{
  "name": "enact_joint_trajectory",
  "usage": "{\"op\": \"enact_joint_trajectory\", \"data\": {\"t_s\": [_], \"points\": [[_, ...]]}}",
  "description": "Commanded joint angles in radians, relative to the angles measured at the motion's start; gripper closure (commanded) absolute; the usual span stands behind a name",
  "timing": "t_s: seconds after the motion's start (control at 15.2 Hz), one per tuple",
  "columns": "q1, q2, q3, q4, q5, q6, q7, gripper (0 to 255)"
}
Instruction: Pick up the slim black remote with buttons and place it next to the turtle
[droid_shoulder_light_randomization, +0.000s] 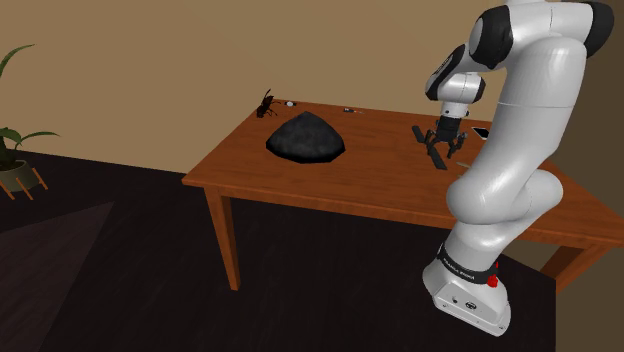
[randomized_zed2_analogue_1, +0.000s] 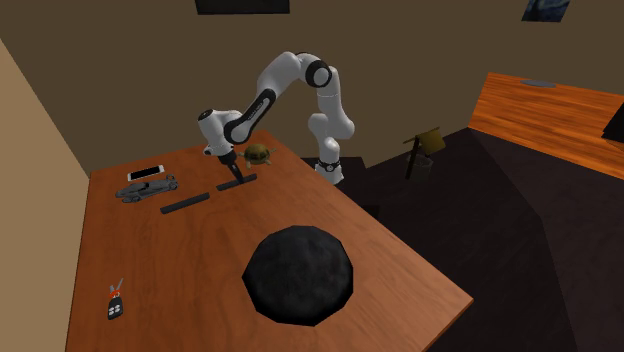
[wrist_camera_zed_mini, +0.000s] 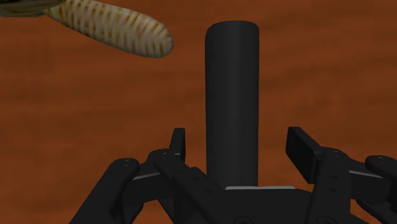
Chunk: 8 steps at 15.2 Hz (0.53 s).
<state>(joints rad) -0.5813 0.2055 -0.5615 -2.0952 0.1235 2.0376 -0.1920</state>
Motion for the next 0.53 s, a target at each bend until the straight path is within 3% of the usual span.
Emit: {"op": "enact_joint_trajectory", "data": {"t_s": [0.0, 0.2, 0.46], "points": [[0.000, 0.000, 0.000, 0.000, 0.000, 0.000, 0.000, 0], [0.000, 0.000, 0.000, 0.000, 0.000, 0.000, 0.000, 0], [0.002, -0.035, -0.008, 0.094, -0.026, -0.123, 0.018, 0]]}}
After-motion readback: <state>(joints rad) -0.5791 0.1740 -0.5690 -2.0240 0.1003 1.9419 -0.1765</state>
